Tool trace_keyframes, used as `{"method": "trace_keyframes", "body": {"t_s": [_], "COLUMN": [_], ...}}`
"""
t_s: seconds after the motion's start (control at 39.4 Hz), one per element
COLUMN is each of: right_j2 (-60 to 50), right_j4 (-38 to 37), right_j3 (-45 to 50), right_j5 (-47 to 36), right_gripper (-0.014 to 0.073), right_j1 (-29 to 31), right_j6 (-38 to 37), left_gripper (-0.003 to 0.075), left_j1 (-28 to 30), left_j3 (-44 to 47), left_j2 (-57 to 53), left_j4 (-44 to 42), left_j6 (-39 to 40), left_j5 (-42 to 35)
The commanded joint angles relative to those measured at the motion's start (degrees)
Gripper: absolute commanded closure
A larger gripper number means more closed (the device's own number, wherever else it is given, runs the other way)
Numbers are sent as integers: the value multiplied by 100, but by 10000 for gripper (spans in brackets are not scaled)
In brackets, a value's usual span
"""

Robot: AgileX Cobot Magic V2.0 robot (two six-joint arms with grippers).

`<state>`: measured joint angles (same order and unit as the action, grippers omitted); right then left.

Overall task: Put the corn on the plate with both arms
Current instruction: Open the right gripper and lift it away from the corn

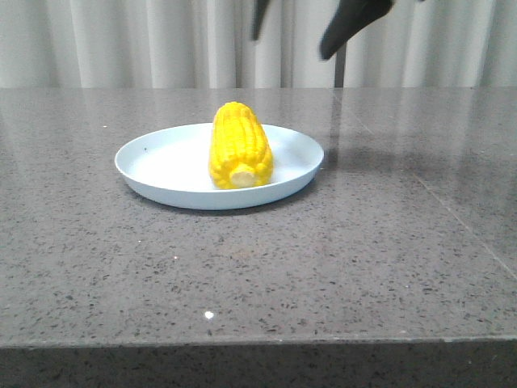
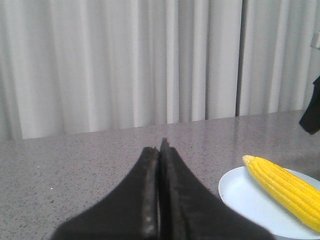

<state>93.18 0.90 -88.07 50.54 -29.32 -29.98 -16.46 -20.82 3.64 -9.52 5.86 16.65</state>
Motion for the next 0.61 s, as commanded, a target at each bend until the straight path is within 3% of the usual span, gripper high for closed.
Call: {"method": "trace_keyframes", "body": {"t_s": [0.0, 0.18, 0.28, 0.41, 0.58], "right_j2": [-399, -605, -795, -1140, -1989], "right_j4": [180, 264, 256, 256, 251], "right_j3": [-173, -17, 193, 694, 1747], "right_j5": [118, 402, 470, 460, -23], "right_gripper": [274, 550, 640, 715, 710], "right_j1": [321, 882, 1259, 1728, 2095], "right_j6": [527, 702, 918, 1355, 1819], "left_gripper": [741, 741, 741, 741, 741], "left_j1": [6, 6, 6, 6, 6], "left_j3": [-141, -141, -141, -141, -141], "left_j2": [69, 69, 69, 69, 69], "left_j4": [-10, -10, -10, -10, -10], "left_j6": [7, 7, 7, 7, 7], "left_j5": [-450, -450, -450, -450, -450]}}
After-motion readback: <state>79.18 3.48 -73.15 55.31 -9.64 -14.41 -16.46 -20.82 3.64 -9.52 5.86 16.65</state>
